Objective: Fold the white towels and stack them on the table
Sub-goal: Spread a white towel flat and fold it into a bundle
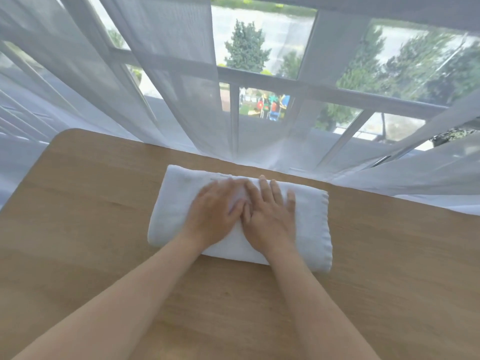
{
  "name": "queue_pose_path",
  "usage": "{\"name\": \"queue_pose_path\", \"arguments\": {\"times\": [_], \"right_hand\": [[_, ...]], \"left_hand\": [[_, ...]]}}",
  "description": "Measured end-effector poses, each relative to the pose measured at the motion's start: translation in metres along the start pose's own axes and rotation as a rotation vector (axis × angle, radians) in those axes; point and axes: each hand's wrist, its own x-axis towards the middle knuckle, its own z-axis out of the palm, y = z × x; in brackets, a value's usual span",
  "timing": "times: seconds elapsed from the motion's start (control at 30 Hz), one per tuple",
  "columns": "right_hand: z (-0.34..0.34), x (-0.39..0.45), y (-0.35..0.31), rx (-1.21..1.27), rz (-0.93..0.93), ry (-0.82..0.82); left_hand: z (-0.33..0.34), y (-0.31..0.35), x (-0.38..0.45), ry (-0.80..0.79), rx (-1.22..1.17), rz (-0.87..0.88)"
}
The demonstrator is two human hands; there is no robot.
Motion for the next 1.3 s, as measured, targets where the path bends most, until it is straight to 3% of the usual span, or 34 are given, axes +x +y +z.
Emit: {"name": "queue_pose_path", "arguments": {"times": [0.1,0.3,0.47,0.57,0.7,1.03,1.3], "right_hand": [[0.005,0.008,0.016,0.025,0.048,0.043],[0.004,0.007,0.037,0.063,0.111,0.085],[0.002,0.003,0.052,0.020,0.219,0.102],[-0.003,0.000,0.076,0.132,0.398,0.033],[-0.008,-0.006,0.092,0.475,0.648,0.088],[-0.007,-0.008,0.064,0.419,0.814,0.222],[0.013,-0.014,-0.021,0.444,0.882,0.269]], "left_hand": [[0.009,-0.009,0.009,-0.214,0.210,0.010],[-0.006,-0.051,0.012,-0.263,0.308,-0.132],[-0.031,-0.095,0.002,-0.316,0.137,-0.517],[-0.031,-0.098,-0.003,-0.250,0.018,-0.617],[-0.027,-0.095,-0.007,-0.063,-0.080,-0.667],[-0.029,-0.101,-0.011,0.052,-0.137,-0.630],[-0.067,-0.174,-0.011,0.044,-0.160,-0.529]]}}
